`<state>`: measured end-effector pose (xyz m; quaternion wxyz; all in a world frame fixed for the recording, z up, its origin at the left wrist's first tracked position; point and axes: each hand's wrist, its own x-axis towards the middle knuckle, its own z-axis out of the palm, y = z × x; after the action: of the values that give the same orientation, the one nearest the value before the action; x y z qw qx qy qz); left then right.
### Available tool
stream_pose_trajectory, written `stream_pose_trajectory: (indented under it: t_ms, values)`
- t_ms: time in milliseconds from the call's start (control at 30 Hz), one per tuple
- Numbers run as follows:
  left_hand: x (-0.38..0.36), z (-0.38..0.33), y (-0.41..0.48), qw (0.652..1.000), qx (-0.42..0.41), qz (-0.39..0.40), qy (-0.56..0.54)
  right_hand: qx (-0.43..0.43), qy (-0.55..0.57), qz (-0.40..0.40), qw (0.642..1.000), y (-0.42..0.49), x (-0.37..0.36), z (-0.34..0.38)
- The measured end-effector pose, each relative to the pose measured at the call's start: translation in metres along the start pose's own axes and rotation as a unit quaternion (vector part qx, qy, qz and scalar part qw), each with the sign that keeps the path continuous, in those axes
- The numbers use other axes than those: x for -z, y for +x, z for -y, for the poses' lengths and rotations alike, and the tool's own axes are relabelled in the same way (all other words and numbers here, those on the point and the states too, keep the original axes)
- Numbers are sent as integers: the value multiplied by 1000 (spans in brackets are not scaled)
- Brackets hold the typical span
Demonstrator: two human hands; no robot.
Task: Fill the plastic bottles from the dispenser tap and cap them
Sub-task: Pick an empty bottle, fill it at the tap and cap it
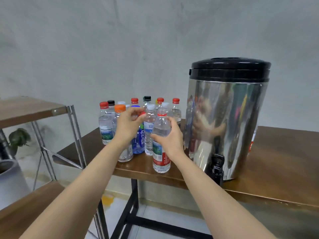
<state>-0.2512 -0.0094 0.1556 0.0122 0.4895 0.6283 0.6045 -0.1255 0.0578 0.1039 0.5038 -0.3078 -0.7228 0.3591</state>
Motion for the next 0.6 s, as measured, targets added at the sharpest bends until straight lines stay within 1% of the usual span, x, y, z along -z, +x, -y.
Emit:
stream_pose_trajectory:
  t_ms: [167,233,367,500,600]
  values:
    - [-5,7,10,1000,8,9,-4,-7,-16,-6,1000,3,-13,-17]
    - [-8,9,16,1000,9,16,-11,4,-40,10,999,3,-15,-21]
    - [-14,6,31,999,5,46,-26,36,-113,39,992,2,-21,-27]
    - [-22,-3,42,996,-16,81,-16,18,-119,66,991,7,-18,-30]
    - [-27,-8,46,993,-25,119,4,23,-120,73,990,8,-17,-31]
